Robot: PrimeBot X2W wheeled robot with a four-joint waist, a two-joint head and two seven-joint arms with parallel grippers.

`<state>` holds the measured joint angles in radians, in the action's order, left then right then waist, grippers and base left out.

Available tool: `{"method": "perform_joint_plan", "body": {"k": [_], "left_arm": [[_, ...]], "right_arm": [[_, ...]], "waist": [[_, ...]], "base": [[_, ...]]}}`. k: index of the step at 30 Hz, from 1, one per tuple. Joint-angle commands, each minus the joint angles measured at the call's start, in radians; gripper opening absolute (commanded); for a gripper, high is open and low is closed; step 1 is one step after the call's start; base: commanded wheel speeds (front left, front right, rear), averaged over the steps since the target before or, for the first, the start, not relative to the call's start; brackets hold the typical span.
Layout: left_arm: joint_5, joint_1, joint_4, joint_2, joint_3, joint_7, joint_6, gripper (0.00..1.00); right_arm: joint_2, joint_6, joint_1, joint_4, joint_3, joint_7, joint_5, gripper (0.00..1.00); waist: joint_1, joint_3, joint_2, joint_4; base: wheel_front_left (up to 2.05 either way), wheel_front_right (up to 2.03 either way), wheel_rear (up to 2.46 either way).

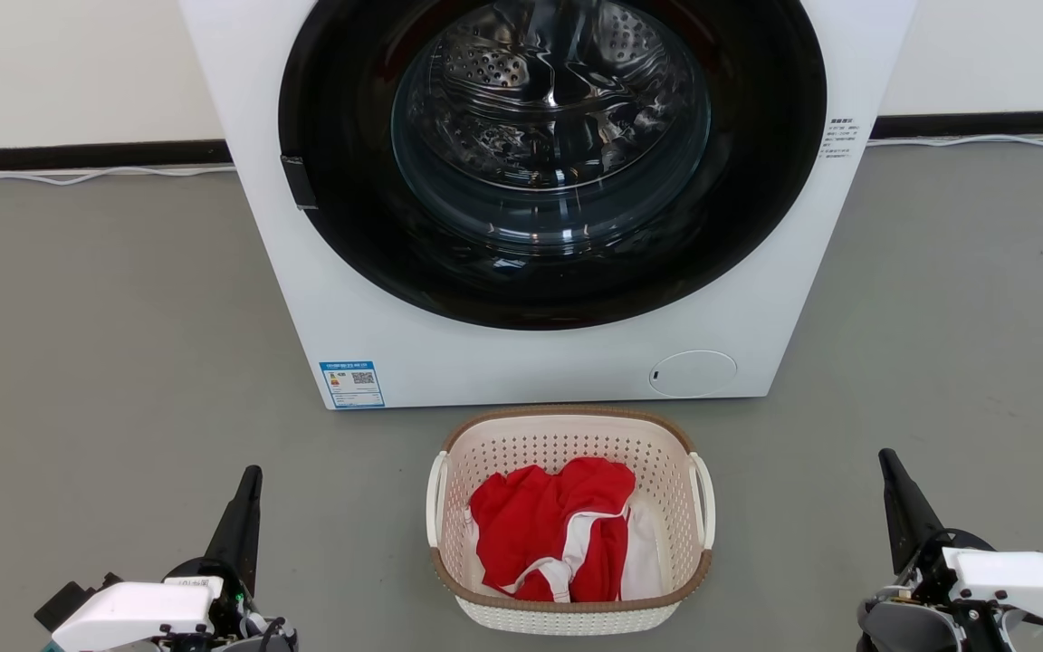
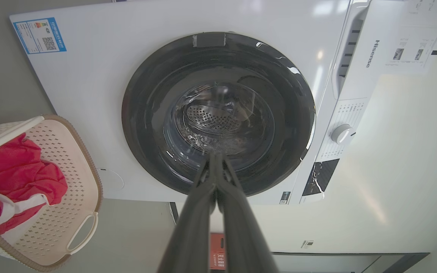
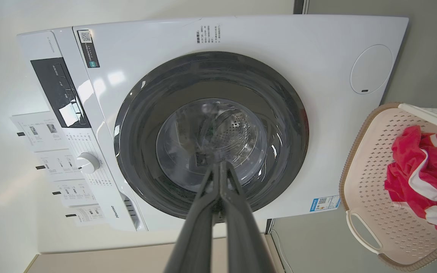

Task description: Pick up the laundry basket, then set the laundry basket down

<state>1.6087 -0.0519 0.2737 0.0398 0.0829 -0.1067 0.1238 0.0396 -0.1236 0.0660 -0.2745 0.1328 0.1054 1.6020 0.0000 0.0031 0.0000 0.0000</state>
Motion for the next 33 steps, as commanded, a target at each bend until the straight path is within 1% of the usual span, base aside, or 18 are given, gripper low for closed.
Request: {"method": "perform_joint_plan", "body": {"k": [1,33], "left_arm": [[0.000,-0.056,-0.029,0.010,0.030,-0.006,0.007,0.00],[0.000,-0.056,-0.029,0.010,0.030,-0.006,0.007,0.00]], "right_arm": [[0.011,-0.007,0.042,0.030,-0.019,0.008,0.007,0.00],[0.011,-0.007,0.042,0.030,-0.019,0.008,0.007,0.00]], "waist": [[0.0000,0.000,0.0000,0.000],[0.0000,0.000,0.0000,0.000]], "base": [[0.00,0.00,0.00],[0.00,0.00,0.00]]}}
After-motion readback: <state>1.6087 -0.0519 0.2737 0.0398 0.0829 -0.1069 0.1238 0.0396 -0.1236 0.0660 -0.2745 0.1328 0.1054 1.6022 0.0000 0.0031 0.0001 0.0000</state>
